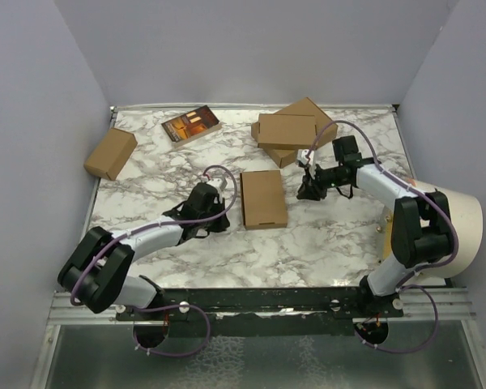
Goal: Fold the paper box
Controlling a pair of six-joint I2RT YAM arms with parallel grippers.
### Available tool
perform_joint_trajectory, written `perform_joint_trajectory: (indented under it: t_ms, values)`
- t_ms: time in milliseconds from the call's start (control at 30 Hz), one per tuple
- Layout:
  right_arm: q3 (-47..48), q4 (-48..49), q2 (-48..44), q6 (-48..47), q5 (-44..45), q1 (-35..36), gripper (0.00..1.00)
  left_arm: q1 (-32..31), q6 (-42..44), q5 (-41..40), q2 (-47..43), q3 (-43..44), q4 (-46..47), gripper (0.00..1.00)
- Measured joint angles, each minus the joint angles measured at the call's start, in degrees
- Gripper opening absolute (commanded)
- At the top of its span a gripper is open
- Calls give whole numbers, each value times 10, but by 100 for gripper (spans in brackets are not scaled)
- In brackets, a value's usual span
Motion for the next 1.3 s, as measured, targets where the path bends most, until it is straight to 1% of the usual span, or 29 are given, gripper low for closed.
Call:
perform_joint_trajectory:
  t_ms: [33, 100, 200, 367, 600, 800, 1000, 1133, 1233, 1300]
  values:
    - [-9, -11, -10, -41, -1, 0, 2, 0, 12, 5, 4, 2, -4, 0]
    - [-20, -43, -18, -133, -5, 3, 1, 0, 40, 16, 13, 7, -9, 0]
    - [-23, -74, 2, -217, 1, 19, 1, 0, 80, 33, 31, 22, -12, 0]
    - [-23, -88, 46, -274, 29, 66, 1, 0, 122, 68, 63, 40, -3, 0]
    - [-24, -88, 52, -281, 45, 113, 1, -13, 141, 134, 110, 51, 35, 0]
    - [-24, -94, 52, -257, 103, 134, 1, -23, 138, 142, 142, 83, 32, 0]
    - [-24, -92, 51, -234, 120, 134, 1, -30, 136, 141, 153, 101, 19, 0]
    - [-24, -91, 49, -224, 130, 134, 2, -37, 140, 140, 162, 121, -12, 0]
    - [-24, -91, 48, -224, 136, 134, 3, -43, 142, 129, 162, 126, -22, 7]
    - [-26, -89, 46, -228, 133, 128, 5, -47, 140, 122, 159, 126, -26, 10]
